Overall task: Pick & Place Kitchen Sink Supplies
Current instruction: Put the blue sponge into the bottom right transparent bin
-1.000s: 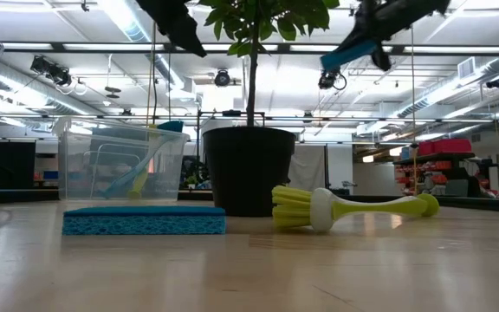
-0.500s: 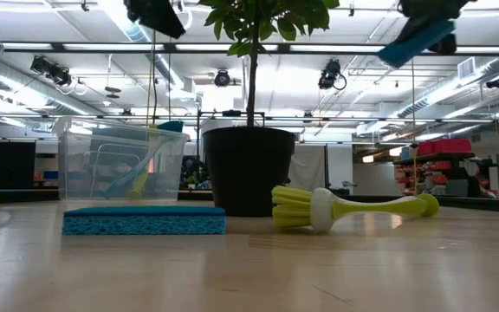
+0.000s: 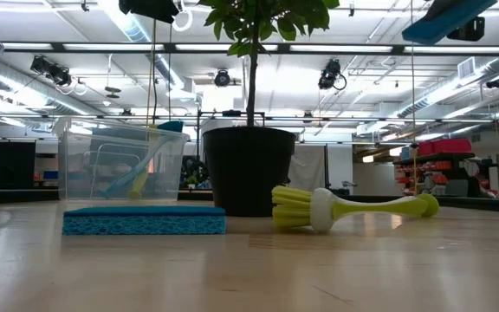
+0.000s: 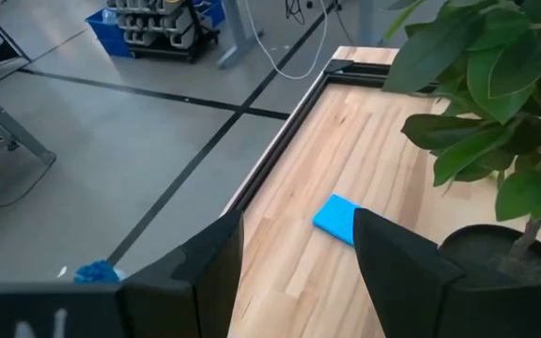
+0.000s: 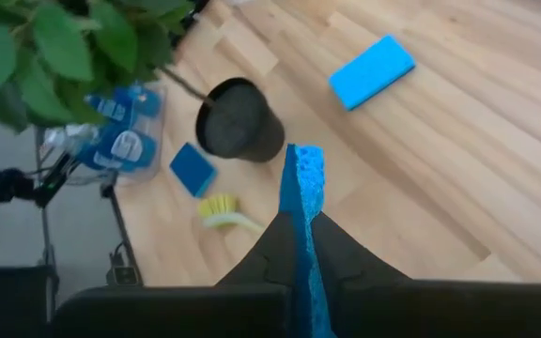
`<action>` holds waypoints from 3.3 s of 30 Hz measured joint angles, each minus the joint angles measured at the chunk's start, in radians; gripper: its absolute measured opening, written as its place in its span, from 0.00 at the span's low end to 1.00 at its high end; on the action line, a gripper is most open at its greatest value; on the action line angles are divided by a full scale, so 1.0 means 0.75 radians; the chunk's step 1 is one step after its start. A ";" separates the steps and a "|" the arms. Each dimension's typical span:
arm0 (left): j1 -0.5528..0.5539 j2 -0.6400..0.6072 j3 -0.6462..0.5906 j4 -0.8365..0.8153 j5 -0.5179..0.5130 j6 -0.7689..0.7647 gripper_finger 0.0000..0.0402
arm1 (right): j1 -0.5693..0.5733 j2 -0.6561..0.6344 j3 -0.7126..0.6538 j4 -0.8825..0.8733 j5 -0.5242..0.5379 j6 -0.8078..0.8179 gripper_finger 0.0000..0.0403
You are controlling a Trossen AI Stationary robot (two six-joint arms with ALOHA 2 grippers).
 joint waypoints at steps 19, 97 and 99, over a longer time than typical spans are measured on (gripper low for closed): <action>0.001 0.002 0.000 -0.001 0.005 0.001 0.51 | 0.461 0.008 -0.218 0.261 -0.175 0.254 0.02; 0.001 0.003 0.000 -0.001 0.039 0.036 0.51 | 1.780 0.743 -0.220 0.775 0.175 1.239 0.52; 0.001 0.002 0.000 -0.001 0.039 0.036 0.51 | 1.780 0.743 -0.220 0.775 0.177 1.223 0.54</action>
